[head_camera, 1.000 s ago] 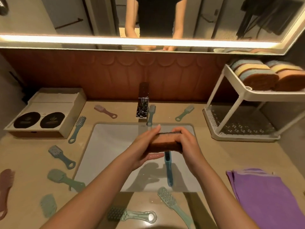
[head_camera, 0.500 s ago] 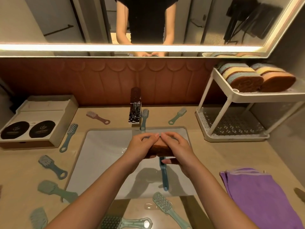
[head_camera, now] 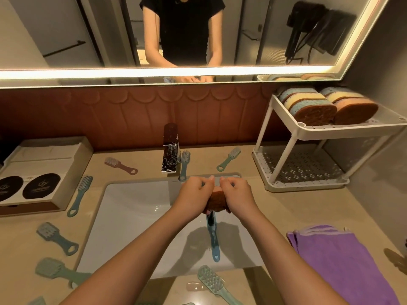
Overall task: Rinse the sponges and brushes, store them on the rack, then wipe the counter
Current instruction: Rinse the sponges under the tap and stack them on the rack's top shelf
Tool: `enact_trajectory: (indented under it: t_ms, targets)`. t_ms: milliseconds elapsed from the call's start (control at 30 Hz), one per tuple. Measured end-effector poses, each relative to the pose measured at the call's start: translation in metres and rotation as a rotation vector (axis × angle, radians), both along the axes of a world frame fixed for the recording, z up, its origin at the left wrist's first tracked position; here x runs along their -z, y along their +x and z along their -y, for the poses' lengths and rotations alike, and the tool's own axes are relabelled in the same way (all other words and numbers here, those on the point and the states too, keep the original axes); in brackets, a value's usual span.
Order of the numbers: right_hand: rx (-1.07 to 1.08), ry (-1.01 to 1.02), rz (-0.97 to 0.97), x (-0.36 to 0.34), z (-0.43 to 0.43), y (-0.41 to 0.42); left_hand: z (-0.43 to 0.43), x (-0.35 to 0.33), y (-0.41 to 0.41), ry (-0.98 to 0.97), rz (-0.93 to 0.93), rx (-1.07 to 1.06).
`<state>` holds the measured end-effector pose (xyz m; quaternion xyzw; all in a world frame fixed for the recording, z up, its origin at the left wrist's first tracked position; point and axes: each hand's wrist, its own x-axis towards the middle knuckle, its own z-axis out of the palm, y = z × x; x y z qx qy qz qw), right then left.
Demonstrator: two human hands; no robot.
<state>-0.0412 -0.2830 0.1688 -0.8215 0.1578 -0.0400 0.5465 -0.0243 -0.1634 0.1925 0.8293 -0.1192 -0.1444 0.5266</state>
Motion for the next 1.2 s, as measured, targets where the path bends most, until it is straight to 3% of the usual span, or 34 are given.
enact_trajectory:
  t_ms: [100, 200, 367, 467, 667, 900, 1200]
  targets:
    - [0.064, 0.054, -0.039, -0.004, 0.017, 0.007, 0.0, -0.001, 0.006, -0.045, -0.13, 0.134]
    - [0.122, 0.119, -0.086, -0.009, 0.033, 0.011, -0.003, 0.004, 0.012, 0.019, 0.009, 0.249]
    - [0.155, 0.34, -0.185, -0.03, 0.044, 0.011, 0.004, -0.002, 0.017, -0.007, 0.228, 0.147]
    - [0.085, 0.342, -0.273, -0.051, 0.059, 0.01, 0.007, -0.011, 0.027, 0.043, 0.303, 0.09]
    - [-0.037, 0.139, -0.03, -0.083, 0.094, 0.008, 0.036, -0.04, 0.043, 0.067, 0.415, 0.087]
    - [0.163, 0.252, 0.236, -0.116, 0.154, 0.017, 0.108, -0.086, 0.06, -0.045, 0.573, 0.147]
    - [0.413, 0.068, 0.242, -0.132, 0.236, 0.029, 0.208, -0.102, 0.089, 0.103, 0.717, 0.275]
